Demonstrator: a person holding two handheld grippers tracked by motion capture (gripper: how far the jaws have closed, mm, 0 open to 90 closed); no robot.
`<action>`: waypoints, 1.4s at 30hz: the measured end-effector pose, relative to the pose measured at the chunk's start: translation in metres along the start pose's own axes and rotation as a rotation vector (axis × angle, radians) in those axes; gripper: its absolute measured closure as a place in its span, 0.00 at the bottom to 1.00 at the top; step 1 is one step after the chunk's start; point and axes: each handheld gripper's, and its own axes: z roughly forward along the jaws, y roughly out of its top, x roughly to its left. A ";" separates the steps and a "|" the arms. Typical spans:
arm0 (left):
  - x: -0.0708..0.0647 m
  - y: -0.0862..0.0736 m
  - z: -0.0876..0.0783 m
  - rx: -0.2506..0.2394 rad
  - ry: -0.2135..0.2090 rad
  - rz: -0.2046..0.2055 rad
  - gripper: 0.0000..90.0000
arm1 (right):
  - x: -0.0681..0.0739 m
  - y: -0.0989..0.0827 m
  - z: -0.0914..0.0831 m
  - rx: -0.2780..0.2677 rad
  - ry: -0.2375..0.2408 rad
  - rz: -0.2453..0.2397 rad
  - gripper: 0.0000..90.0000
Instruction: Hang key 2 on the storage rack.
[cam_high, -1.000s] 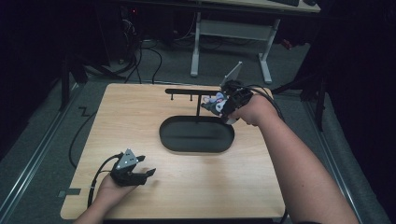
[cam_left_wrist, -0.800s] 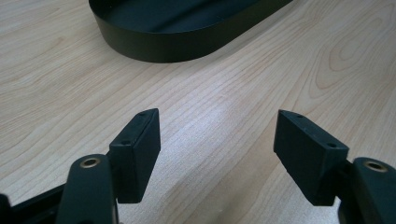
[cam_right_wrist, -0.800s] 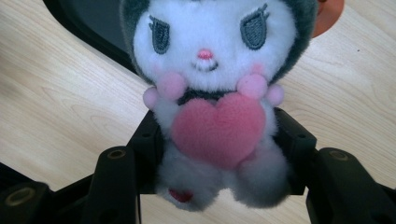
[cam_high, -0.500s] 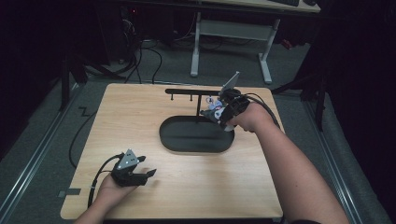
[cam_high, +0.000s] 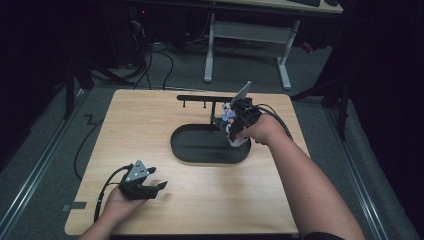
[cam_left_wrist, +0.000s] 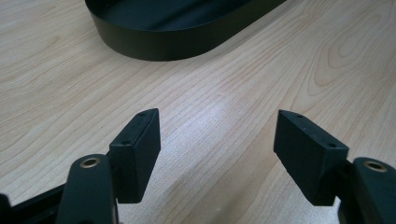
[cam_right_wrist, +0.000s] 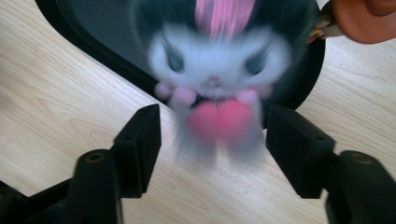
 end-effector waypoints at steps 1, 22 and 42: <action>0.000 0.000 0.000 0.000 0.000 0.001 0.36 | 0.000 0.000 0.000 -0.001 0.000 -0.006 0.38; -0.001 0.001 0.000 -0.006 -0.007 0.001 0.36 | -0.012 -0.040 0.013 -0.115 -0.020 0.023 0.37; -0.003 0.000 0.002 -0.005 -0.020 0.004 0.35 | -0.007 -0.127 0.068 -0.475 -0.074 -0.099 0.38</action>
